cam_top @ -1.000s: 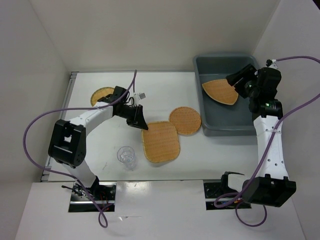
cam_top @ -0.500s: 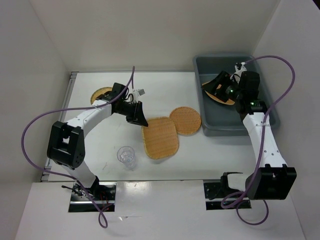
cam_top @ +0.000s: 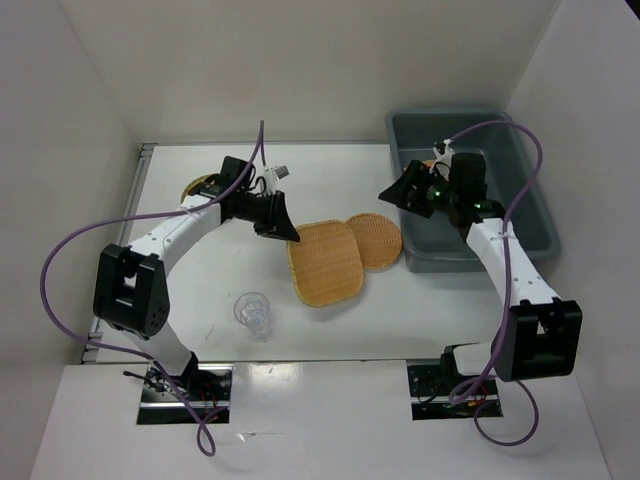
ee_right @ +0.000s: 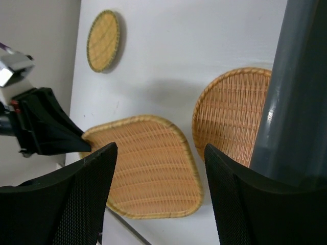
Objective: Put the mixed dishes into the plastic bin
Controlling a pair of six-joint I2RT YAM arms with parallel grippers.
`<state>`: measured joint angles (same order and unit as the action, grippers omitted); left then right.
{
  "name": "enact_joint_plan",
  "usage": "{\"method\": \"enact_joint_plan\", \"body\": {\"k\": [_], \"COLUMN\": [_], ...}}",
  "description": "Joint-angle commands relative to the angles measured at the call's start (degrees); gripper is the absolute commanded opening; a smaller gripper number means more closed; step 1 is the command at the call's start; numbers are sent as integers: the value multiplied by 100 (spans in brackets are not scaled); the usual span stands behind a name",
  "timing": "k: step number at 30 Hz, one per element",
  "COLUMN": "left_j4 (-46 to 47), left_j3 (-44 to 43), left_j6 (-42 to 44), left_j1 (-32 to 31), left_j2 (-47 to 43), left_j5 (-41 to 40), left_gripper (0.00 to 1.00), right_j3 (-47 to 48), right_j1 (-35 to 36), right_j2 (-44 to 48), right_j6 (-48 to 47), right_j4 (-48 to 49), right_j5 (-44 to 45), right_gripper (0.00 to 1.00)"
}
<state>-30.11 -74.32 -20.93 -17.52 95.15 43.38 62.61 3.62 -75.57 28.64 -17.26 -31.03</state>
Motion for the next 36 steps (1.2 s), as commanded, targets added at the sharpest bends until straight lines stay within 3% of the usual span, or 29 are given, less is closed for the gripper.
{"method": "enact_joint_plan", "body": {"k": [1, 7, 11, 24, 26, 31, 32, 34, 35, 36], "left_j4": [251, 575, 1496, 2413, 2579, 2834, 2835, 2835, 2774, 2695], "left_j3": [-258, -442, -390, -469, -469, -417, -416, -416, -416, -416], "left_j6": [-280, -675, -1465, -2407, -2556, -2732, -2732, -2732, -2654, -2575], "left_j1": [134, 573, 916, 978, 978, 978, 978, 978, 978, 978], "left_j2": [-313, -550, -612, -507, -507, -314, -244, -191, -129, -129], "left_j5": [724, 1426, 2094, 2360, 2360, 2421, 2421, 2360, 2264, 2185], "left_gripper": [0, 0, 0, 0, 0, 0, 0, 0, 0, 0], "right_j3": [-152, -153, -100, 146, 217, 269, 322, 322, 322, 374], "right_j1": [253, 368, 368, 578, 631, 693, 754, 807, 807, 807], "right_j2": [-160, -371, -493, -951, -1012, -1275, -1276, -1329, -1329, -1329], "right_j6": [-332, -517, -649, -588, -535, -324, -324, -324, -324, -324], "right_j4": [311, 425, 478, 1004, 1066, 1400, 1400, 1339, 1339, 1339], "right_j5": [-185, -588, -931, -1995, -2056, -2610, -2610, -2610, -2610, -2680], "right_gripper": [74, 74, 74, 74, 70, 47, 32, 15, 2, 0]}}
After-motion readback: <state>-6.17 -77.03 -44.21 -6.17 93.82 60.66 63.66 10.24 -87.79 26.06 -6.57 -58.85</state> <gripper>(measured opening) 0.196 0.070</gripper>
